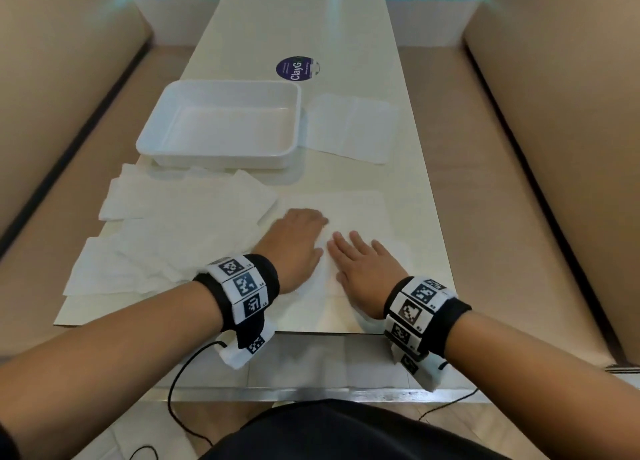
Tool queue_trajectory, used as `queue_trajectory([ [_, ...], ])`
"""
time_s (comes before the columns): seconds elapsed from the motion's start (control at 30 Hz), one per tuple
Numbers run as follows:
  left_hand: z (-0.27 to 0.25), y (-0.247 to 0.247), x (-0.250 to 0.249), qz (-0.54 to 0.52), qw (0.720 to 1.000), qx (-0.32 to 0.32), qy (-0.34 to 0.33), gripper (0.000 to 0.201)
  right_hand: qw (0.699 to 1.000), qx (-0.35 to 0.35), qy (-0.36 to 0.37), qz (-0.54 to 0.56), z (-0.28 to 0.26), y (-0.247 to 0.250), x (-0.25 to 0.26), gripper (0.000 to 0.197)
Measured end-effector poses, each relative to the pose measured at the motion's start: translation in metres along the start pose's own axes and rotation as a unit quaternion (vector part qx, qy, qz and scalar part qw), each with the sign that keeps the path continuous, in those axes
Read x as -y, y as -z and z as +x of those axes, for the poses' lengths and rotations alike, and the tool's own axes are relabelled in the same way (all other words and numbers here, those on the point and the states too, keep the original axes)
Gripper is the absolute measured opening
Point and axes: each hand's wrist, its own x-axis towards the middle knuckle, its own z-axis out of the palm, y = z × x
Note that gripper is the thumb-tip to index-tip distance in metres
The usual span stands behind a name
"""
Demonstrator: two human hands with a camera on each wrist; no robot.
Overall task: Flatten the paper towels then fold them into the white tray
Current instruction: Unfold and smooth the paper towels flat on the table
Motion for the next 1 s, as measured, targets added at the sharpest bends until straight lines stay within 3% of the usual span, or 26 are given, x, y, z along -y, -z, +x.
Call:
queue_trajectory([
  [0.07,-0.004,-0.012,-0.010,0.017,0.995,0.092,-0.043,0.064,1.000,0.009,-0.007,0.001,-0.002,-0.003,0.000,0.058],
  [0.17,-0.008,-0.035,-0.011,0.041,0.984,0.171,-0.028,0.068,1.000,0.020,-0.017,0.009,-0.005,-0.004,0.000,0.058],
  [0.57,-0.020,-0.032,0.012,0.087,0.974,0.210,0.007,0.085,0.992,0.028,-0.104,0.067,-0.034,-0.018,-0.047,0.086],
  [0.7,-0.021,-0.031,0.013,0.096,0.971,0.219,0.011,0.087,0.985,0.001,-0.142,0.095,-0.041,-0.015,-0.056,0.077],
  [0.87,-0.020,-0.031,0.011,0.095,0.970,0.224,0.013,0.087,0.970,-0.115,-0.172,0.126,-0.027,0.003,-0.058,0.050],
  [1.0,-0.020,-0.030,0.011,0.093,0.970,0.222,0.015,0.088,0.960,-0.090,-0.211,0.159,-0.016,0.016,-0.063,0.034],
])
